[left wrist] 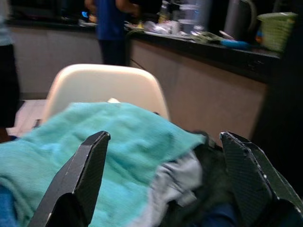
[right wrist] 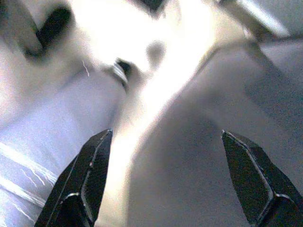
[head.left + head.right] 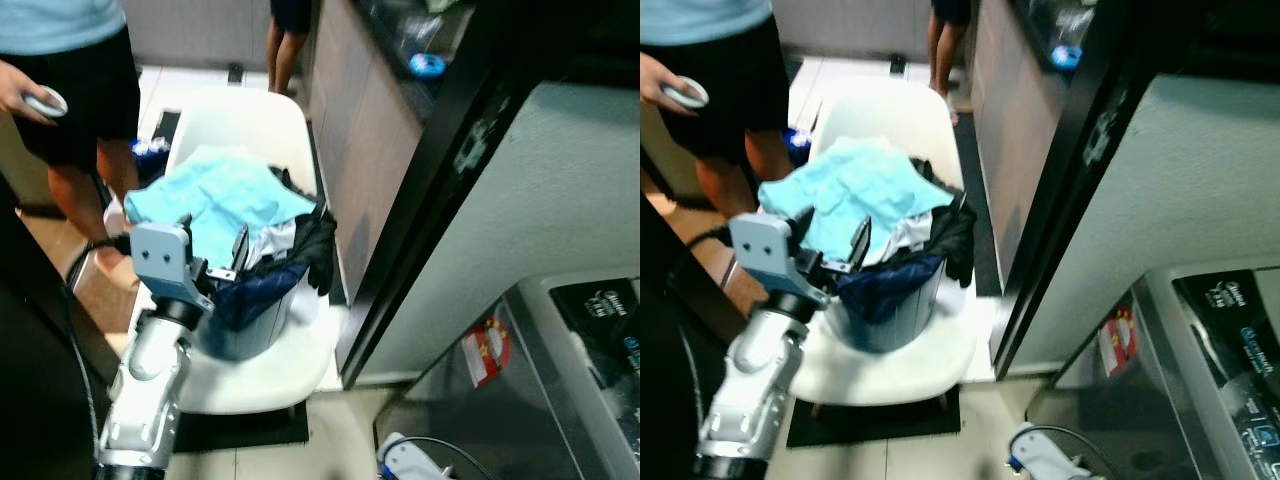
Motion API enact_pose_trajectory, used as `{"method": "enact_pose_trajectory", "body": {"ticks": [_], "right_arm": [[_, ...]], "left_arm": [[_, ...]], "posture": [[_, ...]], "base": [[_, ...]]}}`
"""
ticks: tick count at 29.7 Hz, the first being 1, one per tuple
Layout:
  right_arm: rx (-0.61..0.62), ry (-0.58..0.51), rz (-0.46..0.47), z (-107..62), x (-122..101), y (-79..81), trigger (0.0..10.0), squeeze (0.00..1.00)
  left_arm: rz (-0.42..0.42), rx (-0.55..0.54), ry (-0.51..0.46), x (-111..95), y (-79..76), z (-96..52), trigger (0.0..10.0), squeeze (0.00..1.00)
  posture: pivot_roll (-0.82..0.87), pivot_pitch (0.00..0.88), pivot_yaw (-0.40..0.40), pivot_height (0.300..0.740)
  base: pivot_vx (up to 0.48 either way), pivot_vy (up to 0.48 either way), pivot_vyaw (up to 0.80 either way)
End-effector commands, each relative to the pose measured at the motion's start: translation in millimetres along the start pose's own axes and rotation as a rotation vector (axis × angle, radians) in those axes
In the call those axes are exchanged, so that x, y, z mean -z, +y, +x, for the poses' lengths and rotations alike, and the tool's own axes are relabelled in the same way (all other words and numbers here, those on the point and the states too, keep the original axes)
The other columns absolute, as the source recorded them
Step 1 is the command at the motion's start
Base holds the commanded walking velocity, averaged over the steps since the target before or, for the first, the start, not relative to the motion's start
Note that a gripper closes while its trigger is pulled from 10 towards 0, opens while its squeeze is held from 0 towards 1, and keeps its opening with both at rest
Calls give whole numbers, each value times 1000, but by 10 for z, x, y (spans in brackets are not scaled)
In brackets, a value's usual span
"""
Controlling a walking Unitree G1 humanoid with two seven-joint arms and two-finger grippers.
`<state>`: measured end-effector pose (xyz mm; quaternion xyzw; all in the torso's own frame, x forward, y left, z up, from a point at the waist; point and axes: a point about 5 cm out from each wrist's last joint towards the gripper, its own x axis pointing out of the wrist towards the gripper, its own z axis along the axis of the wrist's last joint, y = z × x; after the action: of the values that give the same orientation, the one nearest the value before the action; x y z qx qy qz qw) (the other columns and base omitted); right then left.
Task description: Clothes washing
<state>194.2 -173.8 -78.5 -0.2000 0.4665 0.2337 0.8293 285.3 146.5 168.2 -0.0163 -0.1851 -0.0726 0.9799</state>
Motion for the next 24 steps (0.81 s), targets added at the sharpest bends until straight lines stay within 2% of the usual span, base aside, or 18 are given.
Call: {"method": "enact_pose_trajectory", "body": {"ticks": [1, 4, 5, 7, 10, 11, 13, 14, 15, 16, 18, 19, 20, 21, 22, 23, 24], "right_arm": [[12, 8, 44, -23, 63, -47, 10000, 0], [-86, -147, 157, 33, -287, 69, 10000, 0], [-86, -147, 157, 33, -287, 69, 10000, 0], [-141, -260, 228, 42, -547, 106, 10000, 0], [-153, -384, 345, 25, -828, 70, 10000, 0], [-153, -384, 345, 25, -828, 70, 10000, 0], [-153, -491, 422, -18, -1088, -17, 10000, 0], [-153, -491, 422, -18, -1088, -17, 10000, 0], [-157, -531, 452, -40, -1182, -51, 10000, 0], [-157, -531, 452, -40, -1182, -51, 10000, 0], [-203, -675, 441, -142, -1523, -120, 10000, 0], [-245, -755, 394, -213, -1721, -118, 10000, 0], [-245, -755, 394, -213, -1721, -118, 10000, 0], [-274, -806, 359, -265, -1849, -110, 10000, 0], [-274, -806, 359, -265, -1849, -110, 10000, 0], [-305, -859, 315, -322, -1980, -87, 10000, 0], [-305, -859, 315, -322, -1980, -87, 10000, 0]], "left_arm": [[-2, -6, 16, 45, -12, -27, 10000, 0], [-13, 14, 109, 303, -116, -117, 10000, 0], [-13, 14, 109, 303, -116, -117, 10000, 0], [-1, 21, 190, 509, -113, -208, 10000, 0], [29, 13, 263, 684, -69, -308, 10000, 0], [29, 13, 263, 684, -69, -308, 10000, 0], [37, 10, 303, 779, -47, -374, 10000, 0], [37, 10, 303, 779, -47, -374, 10000, 0], [38, 9, 316, 809, -42, -396, 10000, 0], [38, 9, 316, 809, -42, -396, 10000, 0], [40, 13, 335, 858, -49, -426, 10000, 0], [39, 18, 341, 875, -57, -434, 10000, 0], [39, 18, 341, 875, -57, -434, 10000, 0], [39, 22, 344, 887, -63, -438, 10000, 0], [39, 22, 344, 887, -63, -438, 10000, 0], [44, 26, 347, 905, -69, -440, 10000, 0], [44, 26, 347, 905, -69, -440, 10000, 0]], "posture": [[217, 0, -98, 740], [207, 0, -92, 740], [207, 0, -92, 740], [204, 0, -90, 740], [193, 0, -84, 740], [193, 0, -84, 740], [187, 0, -80, 740], [187, 0, -80, 740], [187, 0, -80, 740], [187, 0, -80, 740], [182, 0, -75, 740], [179, 0, -72, 740], [179, 0, -72, 740], [179, 0, -72, 740], [179, 0, -72, 740], [175, 0, -71, 740], [175, 0, -71, 740]], "base": [[0, 0, 0], [0, 0, 0], [0, 0, 0], [0, 0, 0], [0, 0, 0], [0, 0, 0], [0, 0, 0], [0, 0, 0], [0, 0, 0], [0, 0, 0], [0, 0, 400], [0, 0, 800], [0, 0, 800], [0, 0, 800], [0, 0, 800], [0, 0, 800], [0, 0, 800]]}}
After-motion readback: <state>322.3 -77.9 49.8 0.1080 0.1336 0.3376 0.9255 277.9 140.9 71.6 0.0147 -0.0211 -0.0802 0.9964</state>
